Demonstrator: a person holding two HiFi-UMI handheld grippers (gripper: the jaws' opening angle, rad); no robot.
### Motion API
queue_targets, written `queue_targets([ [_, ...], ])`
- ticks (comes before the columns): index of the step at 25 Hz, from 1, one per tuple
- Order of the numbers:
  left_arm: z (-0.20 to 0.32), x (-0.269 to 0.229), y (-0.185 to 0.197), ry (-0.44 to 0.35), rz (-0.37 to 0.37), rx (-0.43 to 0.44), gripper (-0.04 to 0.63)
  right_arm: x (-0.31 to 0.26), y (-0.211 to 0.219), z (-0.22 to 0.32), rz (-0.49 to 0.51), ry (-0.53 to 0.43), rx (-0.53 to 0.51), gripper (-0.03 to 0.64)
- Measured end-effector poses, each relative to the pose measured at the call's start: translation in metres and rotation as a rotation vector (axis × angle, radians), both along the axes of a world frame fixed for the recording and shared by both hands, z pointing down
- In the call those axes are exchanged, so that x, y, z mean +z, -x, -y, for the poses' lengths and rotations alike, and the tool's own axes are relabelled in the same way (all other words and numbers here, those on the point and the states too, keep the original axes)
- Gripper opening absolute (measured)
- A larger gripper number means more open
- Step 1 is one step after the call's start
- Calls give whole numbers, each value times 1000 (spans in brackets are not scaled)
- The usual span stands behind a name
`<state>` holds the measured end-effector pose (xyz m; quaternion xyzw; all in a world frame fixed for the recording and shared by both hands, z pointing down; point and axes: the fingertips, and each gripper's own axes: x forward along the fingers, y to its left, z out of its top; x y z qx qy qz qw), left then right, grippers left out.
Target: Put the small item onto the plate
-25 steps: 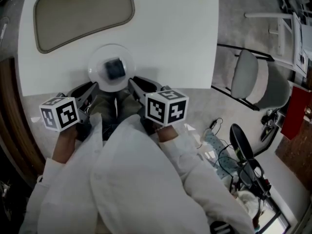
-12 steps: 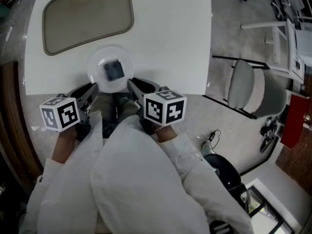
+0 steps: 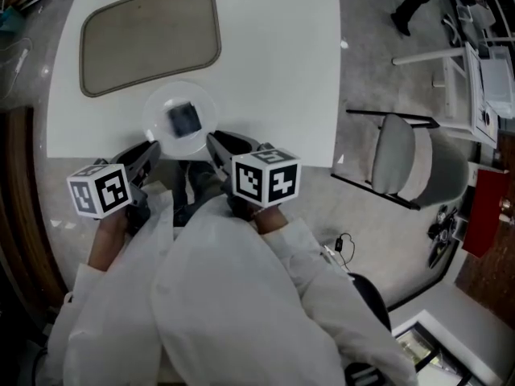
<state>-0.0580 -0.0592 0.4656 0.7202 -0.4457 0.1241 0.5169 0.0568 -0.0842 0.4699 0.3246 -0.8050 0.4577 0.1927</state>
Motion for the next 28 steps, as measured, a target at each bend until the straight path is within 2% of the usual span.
queue_targets([
  [7,18,-4,21,-14,-2,-11,58,-5,20,18,6,-11,11,58],
  [14,53,-9,44,-32,-2,16,58,-7,43,51,3,-24,39,58],
  [28,131,-5,92,-8,0,58,58,-1,91,126,0,-1,66,58],
])
